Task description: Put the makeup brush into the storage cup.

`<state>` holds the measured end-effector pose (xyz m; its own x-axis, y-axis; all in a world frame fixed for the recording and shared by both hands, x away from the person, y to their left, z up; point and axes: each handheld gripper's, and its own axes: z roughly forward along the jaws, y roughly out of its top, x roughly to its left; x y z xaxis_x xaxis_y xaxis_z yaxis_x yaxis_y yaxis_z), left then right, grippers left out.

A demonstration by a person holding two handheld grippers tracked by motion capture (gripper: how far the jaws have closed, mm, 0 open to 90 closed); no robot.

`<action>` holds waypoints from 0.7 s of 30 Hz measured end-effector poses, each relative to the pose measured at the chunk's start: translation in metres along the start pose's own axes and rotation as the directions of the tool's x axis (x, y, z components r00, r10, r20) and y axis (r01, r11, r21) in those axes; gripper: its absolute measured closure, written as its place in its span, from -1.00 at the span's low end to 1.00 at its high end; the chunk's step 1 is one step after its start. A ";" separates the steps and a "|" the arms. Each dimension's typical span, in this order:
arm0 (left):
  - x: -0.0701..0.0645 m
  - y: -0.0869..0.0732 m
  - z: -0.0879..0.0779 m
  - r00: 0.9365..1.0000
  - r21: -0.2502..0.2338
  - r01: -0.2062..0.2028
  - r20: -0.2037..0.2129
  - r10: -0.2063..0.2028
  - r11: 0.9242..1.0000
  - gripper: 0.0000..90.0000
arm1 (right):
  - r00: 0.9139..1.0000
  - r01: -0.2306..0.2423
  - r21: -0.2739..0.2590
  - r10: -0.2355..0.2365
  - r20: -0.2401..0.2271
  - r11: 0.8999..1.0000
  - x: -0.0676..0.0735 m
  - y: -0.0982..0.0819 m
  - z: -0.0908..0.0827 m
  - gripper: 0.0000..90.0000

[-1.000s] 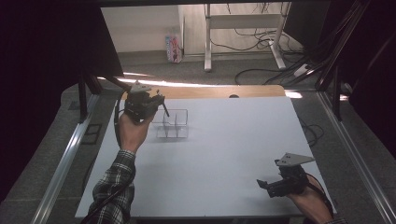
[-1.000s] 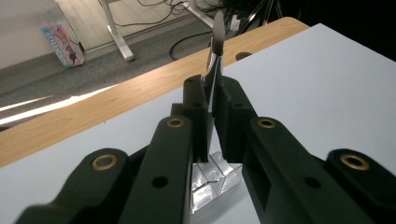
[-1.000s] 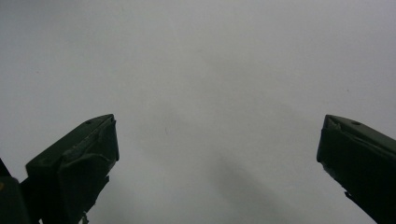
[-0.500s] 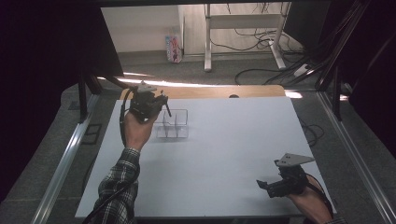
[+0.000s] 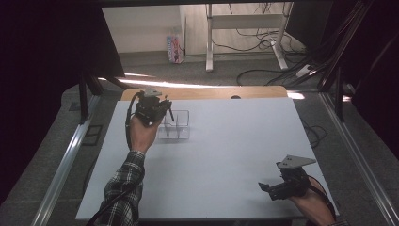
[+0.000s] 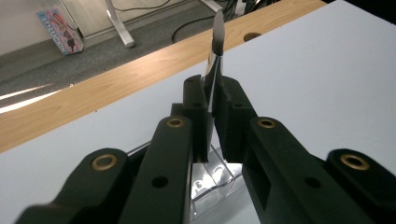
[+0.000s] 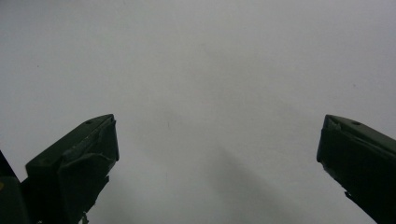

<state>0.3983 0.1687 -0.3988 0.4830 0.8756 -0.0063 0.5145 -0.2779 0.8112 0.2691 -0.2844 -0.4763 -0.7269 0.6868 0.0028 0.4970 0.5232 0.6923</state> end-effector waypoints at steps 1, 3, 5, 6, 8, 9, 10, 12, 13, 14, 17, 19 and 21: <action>0.000 -0.001 0.001 1.000 0.002 0.002 0.001 -0.002 1.000 0.85 | 1.000 0.000 0.000 0.000 0.000 1.000 0.000 0.000 0.000 -1.00; 0.001 -0.004 0.002 1.000 0.005 0.004 -0.001 -0.004 1.000 0.85 | 1.000 -0.001 0.002 0.001 0.001 1.000 0.000 0.000 0.000 -1.00; 0.002 -0.007 0.004 1.000 0.008 0.008 0.002 -0.008 1.000 0.85 | 1.000 -0.001 0.005 0.001 -0.001 1.000 0.000 0.000 0.000 -1.00; 0.002 -0.008 0.004 1.000 0.007 0.011 0.000 -0.011 1.000 0.85 | 1.000 0.000 0.006 0.000 0.000 1.000 0.001 0.000 0.000 -1.00; 0.003 -0.011 0.006 1.000 0.010 0.016 0.003 -0.016 1.000 0.85 | 1.000 0.002 0.006 -0.002 -0.001 1.000 0.001 0.000 0.001 -1.00; 0.004 -0.012 0.007 1.000 0.011 0.019 0.005 -0.019 1.000 0.85 | 1.000 0.002 0.006 -0.002 0.000 1.000 0.001 0.000 0.001 -1.00; 0.004 -0.013 0.008 1.000 0.012 0.020 0.007 -0.021 1.000 0.85 | 1.000 0.002 0.010 -0.002 0.000 1.000 0.001 0.000 0.001 -1.00; 0.005 -0.015 0.011 1.000 0.016 0.024 0.013 -0.024 1.000 0.85 | 1.000 0.000 0.017 0.000 -0.001 1.000 0.001 -0.001 0.002 -1.00; 0.005 -0.016 0.012 1.000 0.019 0.025 0.013 -0.025 1.000 0.85 | 1.000 0.001 0.023 -0.001 -0.002 1.000 0.001 -0.001 0.002 -1.00; 0.005 -0.018 0.013 1.000 0.021 0.024 0.012 -0.024 0.999 0.85 | 1.000 0.001 0.026 -0.001 -0.002 1.000 0.001 -0.001 0.003 -1.00; 0.006 -0.021 0.017 1.000 0.031 0.027 0.011 -0.027 0.999 0.85 | 1.000 0.001 0.030 -0.001 -0.003 1.000 0.001 -0.001 0.003 -1.00; 0.006 -0.024 0.020 0.999 0.035 0.032 0.013 -0.033 0.999 0.85 | 1.000 0.006 0.032 -0.006 -0.004 0.999 0.001 -0.001 0.003 -1.00; 0.006 -0.025 0.021 1.000 0.041 0.028 0.010 -0.028 0.999 0.85 | 1.000 0.006 0.040 -0.006 -0.002 0.999 0.001 -0.002 0.004 -1.00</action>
<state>0.4037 0.1728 -0.4317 0.4754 0.8791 -0.0349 0.5565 -0.2697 0.7858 0.2693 -0.2825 -0.4801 -0.7309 0.6825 -0.0001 0.5108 0.5471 0.6632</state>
